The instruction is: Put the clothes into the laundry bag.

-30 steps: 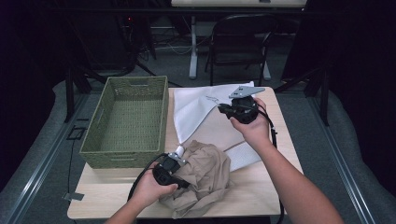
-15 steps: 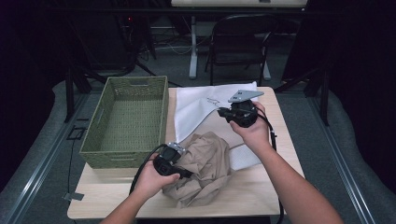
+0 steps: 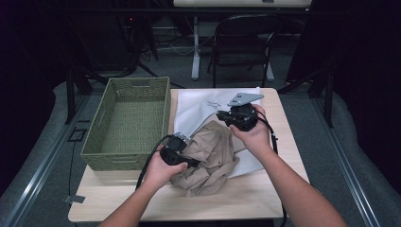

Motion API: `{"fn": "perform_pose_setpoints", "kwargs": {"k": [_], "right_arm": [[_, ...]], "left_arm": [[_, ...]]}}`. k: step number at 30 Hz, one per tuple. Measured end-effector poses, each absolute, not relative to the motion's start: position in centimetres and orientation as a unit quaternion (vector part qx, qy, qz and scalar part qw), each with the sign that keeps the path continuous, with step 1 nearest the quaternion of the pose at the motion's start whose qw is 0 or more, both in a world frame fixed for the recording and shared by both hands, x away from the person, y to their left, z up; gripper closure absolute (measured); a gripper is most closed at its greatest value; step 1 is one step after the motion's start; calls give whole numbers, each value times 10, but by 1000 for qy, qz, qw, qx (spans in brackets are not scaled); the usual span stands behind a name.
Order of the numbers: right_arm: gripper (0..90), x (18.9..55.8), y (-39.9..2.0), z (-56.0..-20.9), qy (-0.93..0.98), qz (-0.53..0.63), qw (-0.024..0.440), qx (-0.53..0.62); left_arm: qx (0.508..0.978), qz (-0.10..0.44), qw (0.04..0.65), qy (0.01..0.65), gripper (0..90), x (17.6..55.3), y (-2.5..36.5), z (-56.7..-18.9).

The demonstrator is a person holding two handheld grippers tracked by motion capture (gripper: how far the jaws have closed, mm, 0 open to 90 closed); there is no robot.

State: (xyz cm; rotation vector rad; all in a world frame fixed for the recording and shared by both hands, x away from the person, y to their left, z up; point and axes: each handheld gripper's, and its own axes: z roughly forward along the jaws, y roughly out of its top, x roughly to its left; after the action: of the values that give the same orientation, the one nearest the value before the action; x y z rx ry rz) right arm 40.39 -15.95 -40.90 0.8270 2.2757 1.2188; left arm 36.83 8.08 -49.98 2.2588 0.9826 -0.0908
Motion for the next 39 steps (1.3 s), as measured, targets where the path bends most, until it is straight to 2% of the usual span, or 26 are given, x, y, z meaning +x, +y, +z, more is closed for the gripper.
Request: {"fn": "perform_pose_setpoints", "kwargs": {"k": [18,39], "right_arm": [[865,401,-158,-411,818,447,208,296],[864,399,-156,-412,818,450,207,292]], "left_arm": [[859,-9,335,386,638,391,57,-496],[838,30,350,418,636,402,42,-509]]}}
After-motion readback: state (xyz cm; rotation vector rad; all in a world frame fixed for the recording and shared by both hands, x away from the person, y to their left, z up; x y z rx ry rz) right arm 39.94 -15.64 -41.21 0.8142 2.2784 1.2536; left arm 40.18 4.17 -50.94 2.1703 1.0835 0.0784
